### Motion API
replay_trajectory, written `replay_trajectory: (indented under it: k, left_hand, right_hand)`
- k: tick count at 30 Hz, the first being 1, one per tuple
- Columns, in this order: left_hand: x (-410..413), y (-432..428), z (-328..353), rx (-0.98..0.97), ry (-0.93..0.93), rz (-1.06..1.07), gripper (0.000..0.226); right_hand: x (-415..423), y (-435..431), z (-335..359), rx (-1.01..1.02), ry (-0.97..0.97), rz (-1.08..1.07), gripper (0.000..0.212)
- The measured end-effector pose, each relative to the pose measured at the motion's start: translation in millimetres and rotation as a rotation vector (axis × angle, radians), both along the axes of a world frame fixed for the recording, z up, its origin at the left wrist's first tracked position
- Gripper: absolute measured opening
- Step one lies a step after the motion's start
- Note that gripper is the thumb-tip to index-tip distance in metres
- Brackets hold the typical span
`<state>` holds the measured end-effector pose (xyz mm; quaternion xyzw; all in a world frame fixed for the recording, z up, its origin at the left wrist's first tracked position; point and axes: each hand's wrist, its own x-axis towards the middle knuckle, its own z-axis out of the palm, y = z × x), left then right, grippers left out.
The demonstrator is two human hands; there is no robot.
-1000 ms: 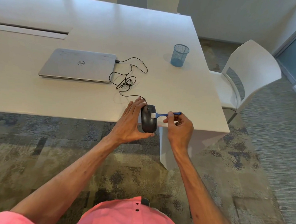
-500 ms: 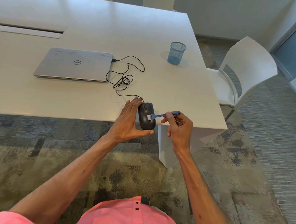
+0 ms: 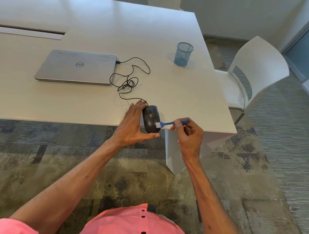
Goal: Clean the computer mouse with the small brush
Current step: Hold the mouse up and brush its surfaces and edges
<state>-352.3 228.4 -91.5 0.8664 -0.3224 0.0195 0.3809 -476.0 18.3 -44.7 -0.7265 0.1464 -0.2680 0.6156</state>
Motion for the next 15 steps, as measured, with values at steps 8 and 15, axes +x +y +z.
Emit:
replay_trajectory:
  k: [8, 15]
  left_hand:
    - [-1.5, 1.7, 2.7, -0.013, 0.013, 0.01, 0.126]
    - [0.3, 3.3, 0.1, -0.016, -0.009, -0.002, 0.129]
  right_hand:
    - [-3.6, -1.6, -9.2, -0.244, 0.058, -0.009, 0.013]
    - [-2.6, -7.0, -7.6, -0.191, 0.01, -0.082, 0.02]
